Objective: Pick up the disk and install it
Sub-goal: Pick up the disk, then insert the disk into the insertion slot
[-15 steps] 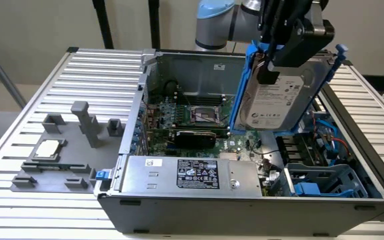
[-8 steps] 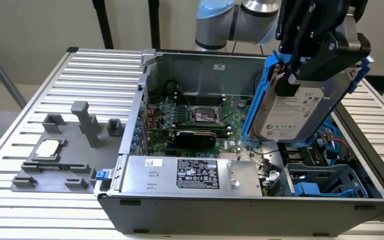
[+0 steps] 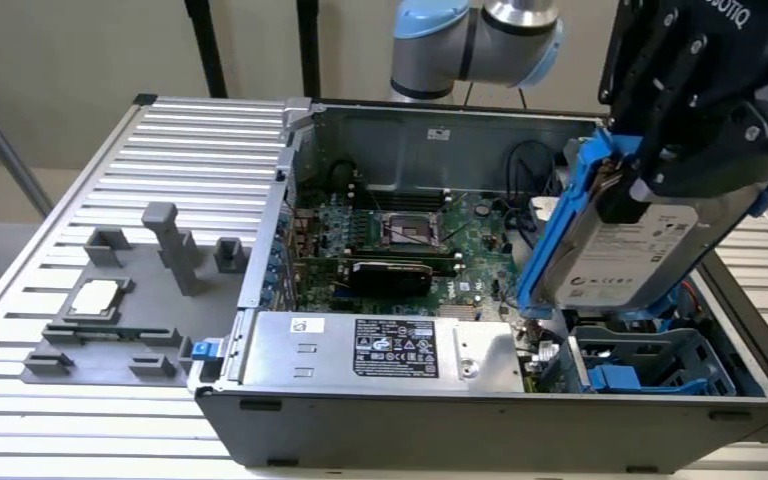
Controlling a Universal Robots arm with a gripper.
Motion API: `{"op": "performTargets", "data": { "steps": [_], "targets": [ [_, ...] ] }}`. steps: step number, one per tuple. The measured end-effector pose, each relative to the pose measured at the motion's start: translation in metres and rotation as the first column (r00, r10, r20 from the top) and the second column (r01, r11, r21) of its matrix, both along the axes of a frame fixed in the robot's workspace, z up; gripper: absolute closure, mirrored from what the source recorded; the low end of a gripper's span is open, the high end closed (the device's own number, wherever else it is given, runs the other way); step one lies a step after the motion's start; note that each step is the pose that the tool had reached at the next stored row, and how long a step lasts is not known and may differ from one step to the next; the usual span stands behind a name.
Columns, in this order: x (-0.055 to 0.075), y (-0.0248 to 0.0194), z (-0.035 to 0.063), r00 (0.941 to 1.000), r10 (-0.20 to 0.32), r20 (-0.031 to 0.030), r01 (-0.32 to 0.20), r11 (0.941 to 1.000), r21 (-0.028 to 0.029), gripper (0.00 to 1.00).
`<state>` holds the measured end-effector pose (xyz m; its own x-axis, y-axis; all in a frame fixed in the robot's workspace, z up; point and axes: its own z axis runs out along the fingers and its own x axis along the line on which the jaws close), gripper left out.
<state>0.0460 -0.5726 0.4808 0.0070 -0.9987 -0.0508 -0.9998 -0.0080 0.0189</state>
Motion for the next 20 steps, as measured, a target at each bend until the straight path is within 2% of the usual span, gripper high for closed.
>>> {"op": "performTargets", "data": {
  "steps": [4,13,15,20],
  "targets": [
    [0.017,-0.0057,-0.0014,1.0,0.0,-0.0001,0.0,1.0,0.0,1.0],
    [0.058,-0.0117,-0.006,1.0,0.0,-0.0014,0.0,1.0,0.0,1.0],
    [0.062,-0.0124,-0.0067,1.0,0.0,-0.0027,0.0,1.0,0.0001,1.0],
    [0.062,-0.0125,-0.0067,1.0,0.0,-0.0028,0.0,1.0,0.0001,1.0]
  ]
}}
